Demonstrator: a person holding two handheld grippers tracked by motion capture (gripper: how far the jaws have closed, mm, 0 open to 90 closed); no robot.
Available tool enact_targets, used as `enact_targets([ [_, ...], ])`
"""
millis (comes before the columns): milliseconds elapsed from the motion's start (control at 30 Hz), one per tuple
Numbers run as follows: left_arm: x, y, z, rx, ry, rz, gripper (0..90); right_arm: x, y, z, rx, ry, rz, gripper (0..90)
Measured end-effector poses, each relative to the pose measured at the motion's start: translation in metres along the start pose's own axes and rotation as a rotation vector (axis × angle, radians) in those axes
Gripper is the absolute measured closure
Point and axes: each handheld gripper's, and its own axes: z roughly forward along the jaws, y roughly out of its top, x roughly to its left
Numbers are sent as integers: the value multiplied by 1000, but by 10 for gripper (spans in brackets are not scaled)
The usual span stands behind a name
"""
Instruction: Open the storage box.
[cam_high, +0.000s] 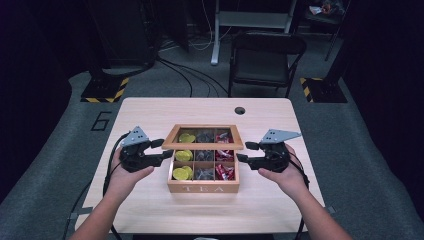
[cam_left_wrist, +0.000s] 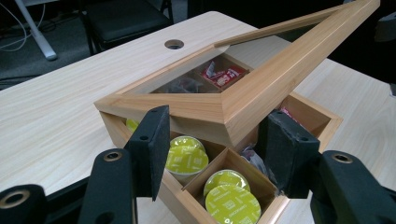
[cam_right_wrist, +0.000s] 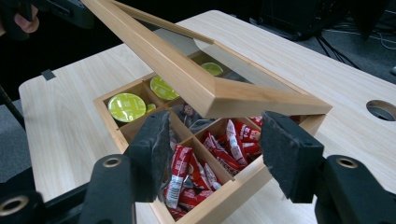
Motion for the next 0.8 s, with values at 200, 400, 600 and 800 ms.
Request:
enact_targets([
  [200, 5, 7, 0, -4, -7, -6, 457, -8, 2, 5, 10, -22, -14, 416],
  [400, 9, 14, 1, -10, -9, -16, 462, -17, 4, 15, 12, -33, -29, 427],
  [600, 15, 19, 2, -11, -17, -26, 467, -27, 4, 28, 18, -50, -38, 432],
  [800, 17, 22, 4, -12, -15, -26, 472, -36, 6, 38, 3, -68, -24, 438],
])
